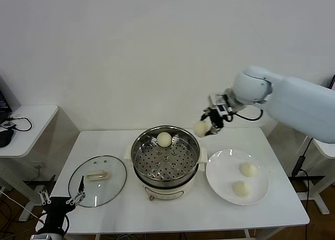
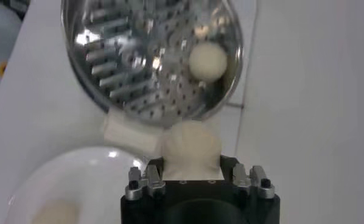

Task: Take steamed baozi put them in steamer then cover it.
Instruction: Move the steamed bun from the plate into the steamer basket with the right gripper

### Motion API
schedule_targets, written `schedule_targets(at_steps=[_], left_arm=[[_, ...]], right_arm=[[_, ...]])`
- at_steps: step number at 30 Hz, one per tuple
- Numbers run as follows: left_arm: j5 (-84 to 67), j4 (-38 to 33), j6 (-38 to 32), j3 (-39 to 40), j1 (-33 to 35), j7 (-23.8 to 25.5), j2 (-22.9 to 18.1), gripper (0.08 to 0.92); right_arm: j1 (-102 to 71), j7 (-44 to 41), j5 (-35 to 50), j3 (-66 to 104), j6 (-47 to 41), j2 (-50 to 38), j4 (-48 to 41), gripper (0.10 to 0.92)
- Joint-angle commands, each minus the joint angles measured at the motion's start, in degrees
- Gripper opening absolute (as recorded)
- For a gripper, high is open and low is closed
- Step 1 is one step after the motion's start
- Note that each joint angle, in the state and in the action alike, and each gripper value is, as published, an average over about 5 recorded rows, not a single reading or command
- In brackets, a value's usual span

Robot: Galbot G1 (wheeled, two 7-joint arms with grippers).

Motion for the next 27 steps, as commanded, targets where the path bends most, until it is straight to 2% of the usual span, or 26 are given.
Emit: schedule_targets(at_steps=[1,12,27], left_arm=[[-0.11,-0.16,0.26,-0.46,-0.02,0.04,0.08,0.823],[-0.52,0.3,0.04,-1.52,0.03,0.05,-0.52,0.823],[-0.38,0.09,0.11,-1.29,-0.49,0.09,-0.87,0.823]], right_arm=[[-3.65,5.18,7.2,-1.36,-4.36,14.79,-5.2,0.586],[-11.39,8.29,7.33,-1.92,-7.2,23.26,-11.85,0.594],[-13.63,9.57,5.32,-0.62,-8.1,27.06,-17.72,0.594]])
